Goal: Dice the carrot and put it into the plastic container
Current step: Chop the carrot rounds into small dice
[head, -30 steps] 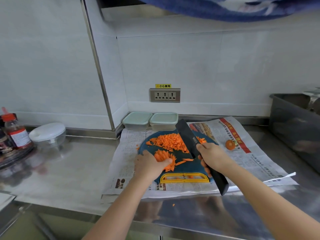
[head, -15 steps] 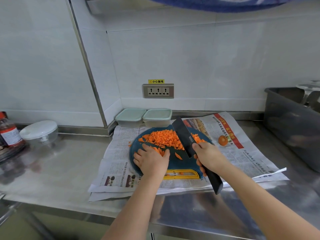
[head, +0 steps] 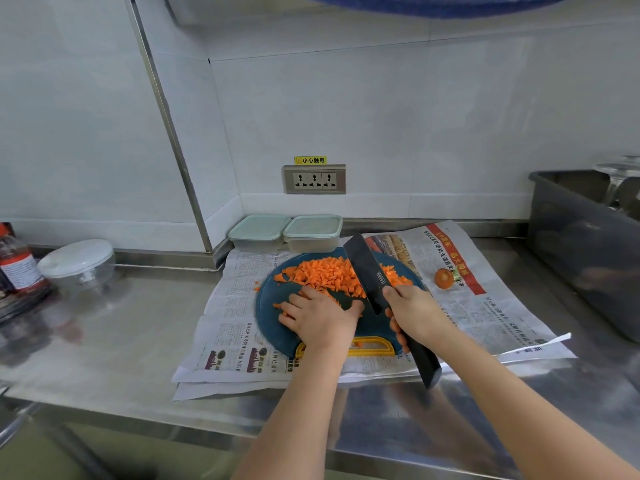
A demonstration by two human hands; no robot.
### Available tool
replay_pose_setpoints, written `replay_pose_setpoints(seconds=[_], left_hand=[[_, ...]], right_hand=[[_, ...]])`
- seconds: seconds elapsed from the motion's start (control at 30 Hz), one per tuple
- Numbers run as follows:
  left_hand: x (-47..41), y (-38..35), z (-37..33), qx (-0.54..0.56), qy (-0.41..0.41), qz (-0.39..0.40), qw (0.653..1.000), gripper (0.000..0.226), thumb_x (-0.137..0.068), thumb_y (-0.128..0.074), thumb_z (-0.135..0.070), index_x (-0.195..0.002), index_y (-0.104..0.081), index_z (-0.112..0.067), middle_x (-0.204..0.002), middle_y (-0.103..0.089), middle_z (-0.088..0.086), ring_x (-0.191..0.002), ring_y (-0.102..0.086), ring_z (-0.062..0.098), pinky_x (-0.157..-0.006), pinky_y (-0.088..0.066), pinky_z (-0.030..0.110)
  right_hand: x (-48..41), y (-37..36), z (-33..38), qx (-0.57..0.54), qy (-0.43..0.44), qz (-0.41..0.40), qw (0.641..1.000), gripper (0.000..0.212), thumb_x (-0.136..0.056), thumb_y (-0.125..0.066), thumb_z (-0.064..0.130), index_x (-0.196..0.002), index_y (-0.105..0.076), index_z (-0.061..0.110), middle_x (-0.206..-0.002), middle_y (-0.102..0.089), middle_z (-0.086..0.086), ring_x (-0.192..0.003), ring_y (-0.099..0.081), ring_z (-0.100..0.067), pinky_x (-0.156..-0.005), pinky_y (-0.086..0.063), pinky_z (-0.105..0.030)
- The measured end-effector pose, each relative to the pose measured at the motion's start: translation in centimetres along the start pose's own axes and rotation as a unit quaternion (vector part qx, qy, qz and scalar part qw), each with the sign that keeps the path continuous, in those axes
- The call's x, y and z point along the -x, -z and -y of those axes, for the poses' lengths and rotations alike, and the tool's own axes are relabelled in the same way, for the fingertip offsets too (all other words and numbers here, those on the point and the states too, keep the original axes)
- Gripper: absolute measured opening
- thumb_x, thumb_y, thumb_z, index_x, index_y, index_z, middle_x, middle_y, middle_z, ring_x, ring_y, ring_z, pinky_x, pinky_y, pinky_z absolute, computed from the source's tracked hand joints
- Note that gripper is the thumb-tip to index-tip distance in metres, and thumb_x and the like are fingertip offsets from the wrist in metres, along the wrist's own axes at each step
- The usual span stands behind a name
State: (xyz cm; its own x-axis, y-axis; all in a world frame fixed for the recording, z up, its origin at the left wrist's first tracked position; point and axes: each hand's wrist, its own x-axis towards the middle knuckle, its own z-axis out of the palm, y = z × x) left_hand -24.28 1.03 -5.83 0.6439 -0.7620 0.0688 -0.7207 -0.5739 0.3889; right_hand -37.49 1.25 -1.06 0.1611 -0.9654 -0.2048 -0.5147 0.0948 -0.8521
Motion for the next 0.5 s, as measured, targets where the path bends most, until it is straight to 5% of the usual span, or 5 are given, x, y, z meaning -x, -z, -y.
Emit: replay_pose_setpoints(seconds=[0.1, 0.23, 0.5], left_hand=[[0.1, -0.2, 0.1, -0.015, -0.025, 0.003, 1.000, 0.106, -0.072, -0.050, -0.078, -0.149, -0.014, -0.015, -0.145, -0.031, 0.023, -0.134, -0.024, 0.043, -0.109, -0.020, 0.053], [0.6, -0.3, 0.9, -0.021, -0.074, -0.032, 0.997, 0.067, -0.084, -0.049, -0.062, -0.134, -0.041, -0.018, -0.138, -0.041, 0.015, -0.128, -0.032, 0.036, -0.103, -0.027, 0.048], [-0.1, 0.1, 2.4, -0.023, -0.175, -0.049, 0.983, 0.044, -0.093, -0.044, -0.047, -0.127, -0.048, -0.020, -0.129, -0.047, 0.009, -0.118, -0.039, 0.030, -0.097, -0.031, 0.040]], right_hand=[[0.2, -0.1, -0.3, 0.004, 0.008, -0.005, 1.000, 0.036, -0.103, -0.033, 0.031, -0.080, -0.050, 0.008, -0.061, -0.051, -0.009, -0.040, -0.047, -0.017, -0.040, -0.043, -0.026], [0.5, -0.5, -0.8, -0.004, 0.045, -0.013, 0.999, 0.037, -0.103, -0.033, 0.029, -0.078, -0.049, 0.007, -0.059, -0.050, -0.010, -0.038, -0.045, -0.016, -0.037, -0.042, -0.025], [0.2, -0.8, -1.0, 0.013, 0.057, 0.015, 0.998, 0.037, -0.103, -0.033, 0.028, -0.077, -0.048, 0.007, -0.054, -0.047, -0.007, -0.034, -0.042, -0.017, -0.035, -0.040, -0.025]])
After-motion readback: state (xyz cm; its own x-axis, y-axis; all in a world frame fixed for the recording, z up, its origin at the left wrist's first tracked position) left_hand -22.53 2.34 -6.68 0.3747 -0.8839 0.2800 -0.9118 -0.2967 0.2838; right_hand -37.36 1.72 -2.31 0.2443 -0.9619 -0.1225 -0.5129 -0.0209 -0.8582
